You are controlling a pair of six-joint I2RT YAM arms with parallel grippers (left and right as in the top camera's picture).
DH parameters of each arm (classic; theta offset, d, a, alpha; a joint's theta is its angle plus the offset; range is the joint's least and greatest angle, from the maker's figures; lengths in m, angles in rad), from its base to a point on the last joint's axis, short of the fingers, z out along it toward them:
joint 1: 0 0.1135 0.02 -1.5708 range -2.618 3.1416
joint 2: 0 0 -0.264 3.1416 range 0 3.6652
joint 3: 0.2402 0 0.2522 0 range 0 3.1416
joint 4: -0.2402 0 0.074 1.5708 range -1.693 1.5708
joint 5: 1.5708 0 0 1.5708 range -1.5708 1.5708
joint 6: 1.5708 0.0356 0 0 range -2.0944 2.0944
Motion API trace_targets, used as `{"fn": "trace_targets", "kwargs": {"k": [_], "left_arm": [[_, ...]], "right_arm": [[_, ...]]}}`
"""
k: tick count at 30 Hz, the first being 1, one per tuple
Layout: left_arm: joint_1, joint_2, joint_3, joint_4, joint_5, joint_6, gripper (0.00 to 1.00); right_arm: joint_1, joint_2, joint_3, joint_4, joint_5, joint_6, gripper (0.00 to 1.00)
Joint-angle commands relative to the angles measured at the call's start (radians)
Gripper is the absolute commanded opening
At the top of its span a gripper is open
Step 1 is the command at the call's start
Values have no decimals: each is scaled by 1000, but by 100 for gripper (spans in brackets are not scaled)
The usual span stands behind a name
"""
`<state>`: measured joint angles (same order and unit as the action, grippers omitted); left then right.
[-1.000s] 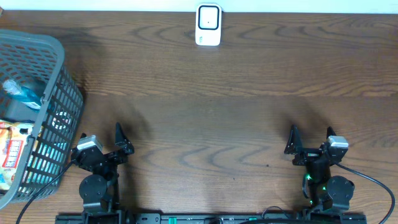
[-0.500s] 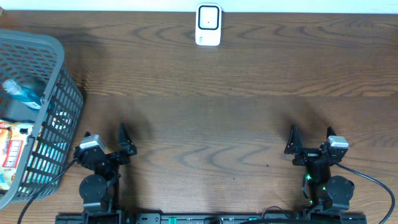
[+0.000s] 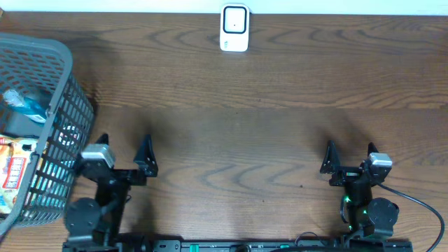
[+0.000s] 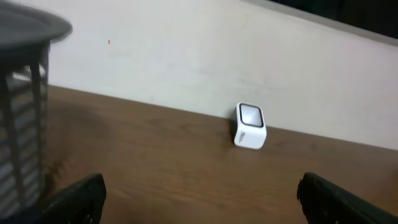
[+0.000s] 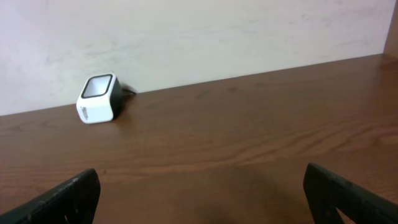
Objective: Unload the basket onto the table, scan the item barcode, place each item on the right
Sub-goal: 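Reach the left gripper into the basket and grasp the teal spray bottle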
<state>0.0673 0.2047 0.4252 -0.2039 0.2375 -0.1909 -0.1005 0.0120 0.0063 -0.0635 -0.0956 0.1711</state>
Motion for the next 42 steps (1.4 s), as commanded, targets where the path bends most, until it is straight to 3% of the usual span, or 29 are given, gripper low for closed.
{"fn": "trace_targets", "kwargs": {"k": [1,7,11,15,21,25,33,42], "left_arm": [[0,138,169,-57,-47,-13,98],[1,451,521,-192,-84,-13,98],[2,663,833,-399,-180,-10,98],[1,812,1039,-547,-171,3,98],[2,879,1052,-565,-183,14,98],[39,908,1085,-528,-338,-64,98],[326,1087,1302,-665,-371,-267,98],[548,1336,1333,-683,-294,-278,98]], "right_arm": [[8,-5,-1,-5,8,-11,99],[8,-5,-1,-5,8,-11,99],[8,-5,-1,-5,8,-11,99],[8,-5,-1,-5,8,-11,99],[8,-5,-1,-5,8,-11,99],[8,-5,-1,-5,8,-11,99],[8,-5,-1,-5,8,-11,99],[8,-5,-1,-5,8,-11,99]]}}
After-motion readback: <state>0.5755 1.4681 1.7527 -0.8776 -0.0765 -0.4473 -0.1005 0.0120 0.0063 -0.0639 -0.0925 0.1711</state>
